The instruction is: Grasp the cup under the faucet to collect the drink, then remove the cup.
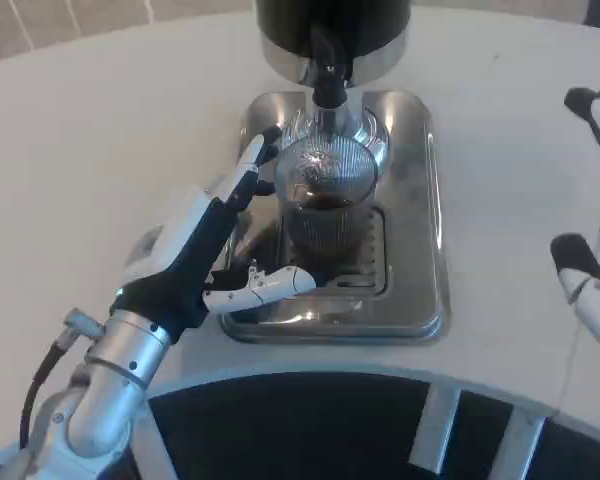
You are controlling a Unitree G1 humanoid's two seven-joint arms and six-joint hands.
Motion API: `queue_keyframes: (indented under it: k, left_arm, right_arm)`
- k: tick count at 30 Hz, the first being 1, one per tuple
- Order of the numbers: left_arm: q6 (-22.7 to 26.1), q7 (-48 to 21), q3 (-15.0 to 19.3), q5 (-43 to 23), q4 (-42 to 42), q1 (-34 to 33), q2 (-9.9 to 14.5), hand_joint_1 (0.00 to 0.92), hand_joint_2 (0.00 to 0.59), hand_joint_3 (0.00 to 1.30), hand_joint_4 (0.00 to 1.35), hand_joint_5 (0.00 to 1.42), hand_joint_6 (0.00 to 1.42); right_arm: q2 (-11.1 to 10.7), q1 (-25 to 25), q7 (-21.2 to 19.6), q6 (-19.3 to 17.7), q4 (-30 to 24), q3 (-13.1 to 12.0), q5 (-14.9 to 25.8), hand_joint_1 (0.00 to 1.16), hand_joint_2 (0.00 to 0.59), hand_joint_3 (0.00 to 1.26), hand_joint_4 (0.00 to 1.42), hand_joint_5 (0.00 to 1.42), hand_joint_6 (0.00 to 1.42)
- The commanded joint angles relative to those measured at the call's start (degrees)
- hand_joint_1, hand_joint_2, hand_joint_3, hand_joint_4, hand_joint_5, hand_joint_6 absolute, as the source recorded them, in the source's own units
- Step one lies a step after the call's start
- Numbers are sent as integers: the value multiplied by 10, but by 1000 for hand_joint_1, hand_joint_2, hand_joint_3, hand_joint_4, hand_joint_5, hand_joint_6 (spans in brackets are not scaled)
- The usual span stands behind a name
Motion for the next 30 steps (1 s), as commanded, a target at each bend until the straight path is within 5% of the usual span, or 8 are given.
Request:
queue_keyframes:
  k: [1, 12, 30]
  left_arm:
    - [-7, -2, -2, -10, 40, -23, -13, 292, 42, 0, 0, 224, 76]
    - [-21, -1, -2, -12, 101, -54, -29, 307, 44, 0, 0, 238, 86]
    - [-40, -3, -5, -9, 148, -90, -32, 308, 45, 0, 0, 253, 96]
  right_arm:
    - [141, 138, -18, -53, -8, -20, 44, 145, 537, 0, 0, 0, 0]
    - [165, 215, -13, -64, -8, -43, 55, 154, 546, 0, 0, 0, 0]
    - [184, 294, -35, -14, -8, 21, -43, 164, 549, 0, 0, 0, 0]
